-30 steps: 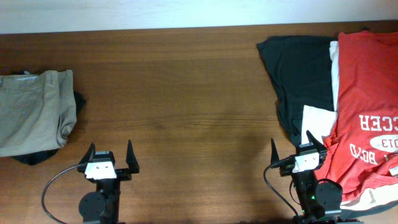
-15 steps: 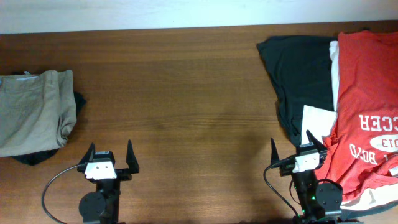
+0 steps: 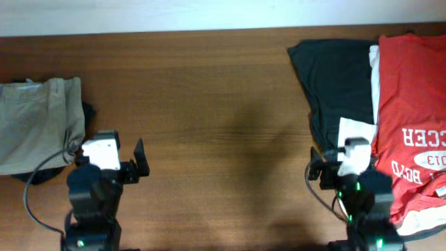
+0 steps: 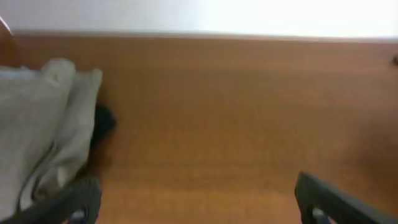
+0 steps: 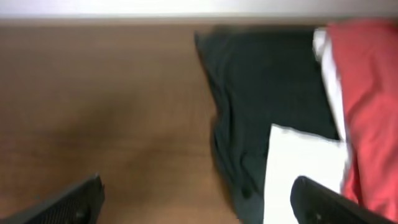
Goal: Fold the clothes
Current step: 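Grasp the red T-shirt on the right pile with the right gripper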
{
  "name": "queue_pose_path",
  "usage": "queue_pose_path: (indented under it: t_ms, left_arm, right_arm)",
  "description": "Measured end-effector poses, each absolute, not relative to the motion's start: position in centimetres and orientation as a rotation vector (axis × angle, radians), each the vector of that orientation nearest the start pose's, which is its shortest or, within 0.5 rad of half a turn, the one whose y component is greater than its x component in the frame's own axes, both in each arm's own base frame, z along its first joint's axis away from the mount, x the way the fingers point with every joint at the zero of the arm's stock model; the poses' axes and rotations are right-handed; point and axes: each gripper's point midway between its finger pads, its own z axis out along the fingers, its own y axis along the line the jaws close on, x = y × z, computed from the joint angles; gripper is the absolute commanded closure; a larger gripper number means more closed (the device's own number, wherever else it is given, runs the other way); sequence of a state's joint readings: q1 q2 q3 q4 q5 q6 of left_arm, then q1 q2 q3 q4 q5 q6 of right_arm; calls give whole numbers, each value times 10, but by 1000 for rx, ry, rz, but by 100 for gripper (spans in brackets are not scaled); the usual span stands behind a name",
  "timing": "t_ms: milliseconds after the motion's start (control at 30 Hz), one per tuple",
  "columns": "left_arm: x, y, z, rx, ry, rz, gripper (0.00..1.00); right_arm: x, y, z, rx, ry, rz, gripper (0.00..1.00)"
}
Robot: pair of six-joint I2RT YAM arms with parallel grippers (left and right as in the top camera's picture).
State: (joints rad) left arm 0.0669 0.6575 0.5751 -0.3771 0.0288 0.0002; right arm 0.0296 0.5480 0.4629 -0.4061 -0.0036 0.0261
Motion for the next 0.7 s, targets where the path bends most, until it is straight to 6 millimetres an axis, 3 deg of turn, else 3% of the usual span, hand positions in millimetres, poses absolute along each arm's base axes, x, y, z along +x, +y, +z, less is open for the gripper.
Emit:
queue_pose_path:
  t_ms: [200, 300, 367, 433, 467, 533, 700]
  left_arm:
    - [290, 6, 206, -26, 2116, -40, 1]
    - [290, 6, 207, -24, 2116, -43, 1]
    - [291, 6, 208, -24, 2110, -43, 1]
    - [293, 6, 211, -23, 2095, -42, 1]
    - [294, 6, 213, -22, 2084, -41, 1]
    - [294, 6, 213, -22, 2085, -41, 1]
    - [294, 6, 213, -22, 2084, -41, 1]
  right_arm:
    - [298, -1, 169, 56, 2434, -4, 1]
    - [263, -71, 95, 644, 2726, -260, 4]
    - [247, -94, 60, 868, 2815, -313, 7]
    - [239, -97, 32, 973, 2898, -284, 14]
    - [236, -94, 15, 1003, 2960, -264, 27]
    - [234, -90, 3, 1017, 2997, -243, 37]
    - [226, -89, 4, 1031, 3027, -251, 33]
